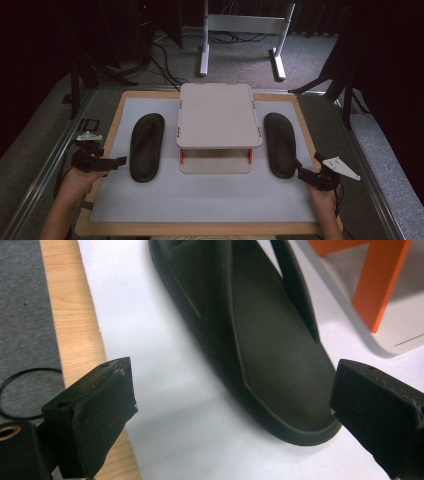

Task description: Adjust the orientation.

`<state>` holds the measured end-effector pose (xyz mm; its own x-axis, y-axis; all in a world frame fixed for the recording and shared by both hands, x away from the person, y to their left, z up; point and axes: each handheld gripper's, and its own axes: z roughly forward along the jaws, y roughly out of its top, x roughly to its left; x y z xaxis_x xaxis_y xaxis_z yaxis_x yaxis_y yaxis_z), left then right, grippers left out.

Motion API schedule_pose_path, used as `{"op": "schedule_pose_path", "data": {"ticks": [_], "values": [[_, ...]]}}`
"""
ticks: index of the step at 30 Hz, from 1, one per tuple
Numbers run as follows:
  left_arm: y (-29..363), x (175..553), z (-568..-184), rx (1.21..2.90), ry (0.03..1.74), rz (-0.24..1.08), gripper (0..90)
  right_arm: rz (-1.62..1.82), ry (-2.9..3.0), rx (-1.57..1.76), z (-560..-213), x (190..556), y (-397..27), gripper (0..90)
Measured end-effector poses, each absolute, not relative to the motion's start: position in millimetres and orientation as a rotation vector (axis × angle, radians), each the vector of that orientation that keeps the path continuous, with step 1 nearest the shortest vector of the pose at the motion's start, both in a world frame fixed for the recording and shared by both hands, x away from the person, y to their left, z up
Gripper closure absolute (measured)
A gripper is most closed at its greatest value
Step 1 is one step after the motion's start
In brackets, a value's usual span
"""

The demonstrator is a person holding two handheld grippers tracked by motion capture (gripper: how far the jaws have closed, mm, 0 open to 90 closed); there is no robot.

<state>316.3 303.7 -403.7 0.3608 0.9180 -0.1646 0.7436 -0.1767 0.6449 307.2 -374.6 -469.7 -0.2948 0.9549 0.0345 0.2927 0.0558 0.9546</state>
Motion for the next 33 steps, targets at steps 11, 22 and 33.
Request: {"op": "schedule_pose_path", "data": {"ticks": [11,22,33], "values": [[295.3,334.6,-397.8,2.123,1.424,0.253,4.3,1.254,1.679,1.262,-470.3,308.0,-373.4,11.1],[284.6,361.4,-392.9,2.282,1.429,0.175,5.1,1.251,1.697,1.262,-471.0,308.9,-373.3,12.9],[272.2,396.6,-388.7,2.353,1.42,0.125,14.5,1.253,1.702,1.255,-471.3,309.0,-372.8,12.9]]}}
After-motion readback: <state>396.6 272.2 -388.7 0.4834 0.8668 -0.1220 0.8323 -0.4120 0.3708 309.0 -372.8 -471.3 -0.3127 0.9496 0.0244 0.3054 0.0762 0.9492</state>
